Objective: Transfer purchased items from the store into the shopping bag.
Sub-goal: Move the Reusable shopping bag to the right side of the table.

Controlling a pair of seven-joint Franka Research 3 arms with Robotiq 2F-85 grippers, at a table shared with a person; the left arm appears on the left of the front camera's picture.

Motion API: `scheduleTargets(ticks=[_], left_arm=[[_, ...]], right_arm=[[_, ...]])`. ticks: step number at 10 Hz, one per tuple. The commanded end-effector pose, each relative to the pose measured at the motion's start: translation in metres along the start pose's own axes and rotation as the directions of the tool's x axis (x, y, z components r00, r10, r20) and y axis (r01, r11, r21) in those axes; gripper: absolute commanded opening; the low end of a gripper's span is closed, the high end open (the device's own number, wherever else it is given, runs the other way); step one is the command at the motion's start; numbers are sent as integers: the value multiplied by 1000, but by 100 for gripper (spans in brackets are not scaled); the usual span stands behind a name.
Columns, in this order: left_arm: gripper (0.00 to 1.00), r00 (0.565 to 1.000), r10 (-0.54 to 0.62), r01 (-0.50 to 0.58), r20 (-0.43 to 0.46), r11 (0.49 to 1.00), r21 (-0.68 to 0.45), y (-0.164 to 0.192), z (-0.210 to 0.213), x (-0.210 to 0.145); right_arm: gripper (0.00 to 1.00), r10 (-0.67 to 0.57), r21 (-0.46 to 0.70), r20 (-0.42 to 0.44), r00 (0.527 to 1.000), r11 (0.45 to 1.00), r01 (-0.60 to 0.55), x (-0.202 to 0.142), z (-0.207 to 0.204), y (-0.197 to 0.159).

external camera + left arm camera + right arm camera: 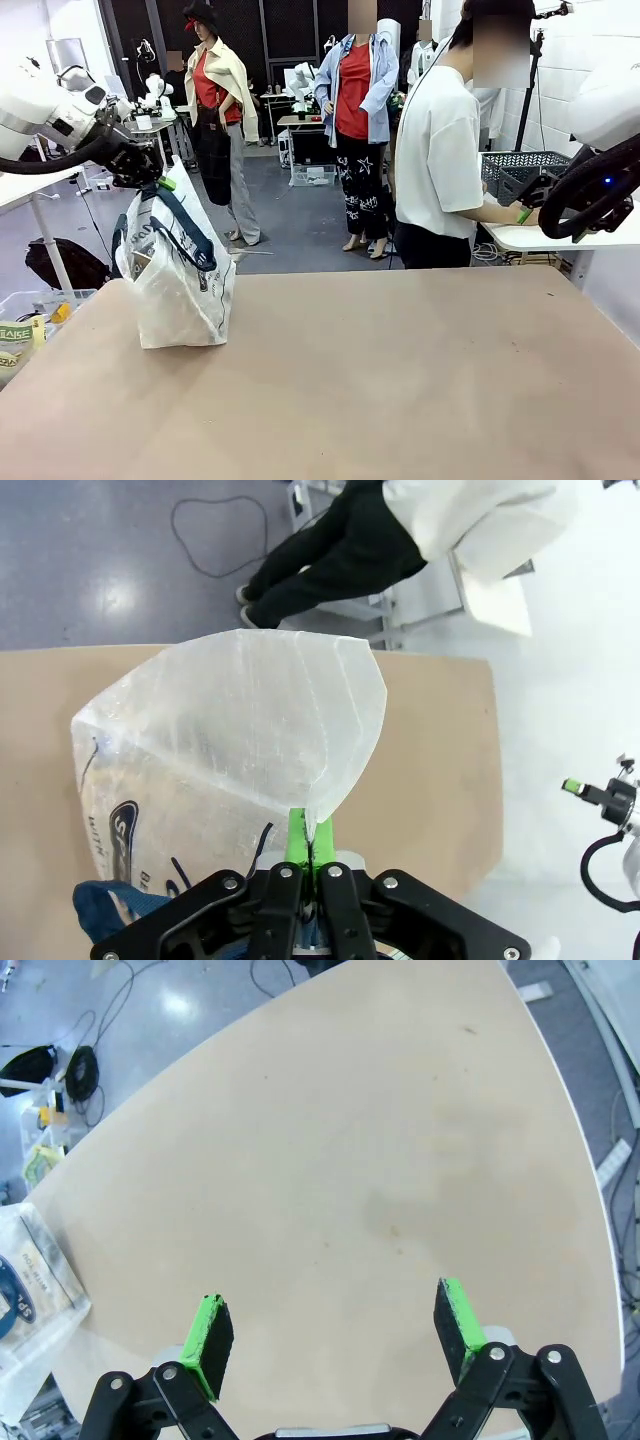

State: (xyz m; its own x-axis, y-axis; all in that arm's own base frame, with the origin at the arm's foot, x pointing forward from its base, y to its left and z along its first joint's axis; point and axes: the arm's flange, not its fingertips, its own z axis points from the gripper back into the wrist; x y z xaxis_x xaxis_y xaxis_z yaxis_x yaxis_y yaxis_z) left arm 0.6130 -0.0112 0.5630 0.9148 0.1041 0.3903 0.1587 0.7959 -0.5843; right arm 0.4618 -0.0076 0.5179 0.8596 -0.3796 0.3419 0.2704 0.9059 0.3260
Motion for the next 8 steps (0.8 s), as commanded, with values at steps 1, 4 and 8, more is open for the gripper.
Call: scheduleTargets(ticks=[1,4,8], left_arm=[[0,1000,-22,22,-20,1000,12,-3,-3,3],[0,1000,-22,22,-20,1000,12,-3,-3,3],[0,980,158,-169,120,981,93,24,56,20]], right_arm=[[100,7,-7,-4,1000,1000,-7,1,1,0],[100,7,-7,-4,1000,1000,-7,1,1,0],[100,7,-7,-4,1000,1000,-7,1,1,0]])
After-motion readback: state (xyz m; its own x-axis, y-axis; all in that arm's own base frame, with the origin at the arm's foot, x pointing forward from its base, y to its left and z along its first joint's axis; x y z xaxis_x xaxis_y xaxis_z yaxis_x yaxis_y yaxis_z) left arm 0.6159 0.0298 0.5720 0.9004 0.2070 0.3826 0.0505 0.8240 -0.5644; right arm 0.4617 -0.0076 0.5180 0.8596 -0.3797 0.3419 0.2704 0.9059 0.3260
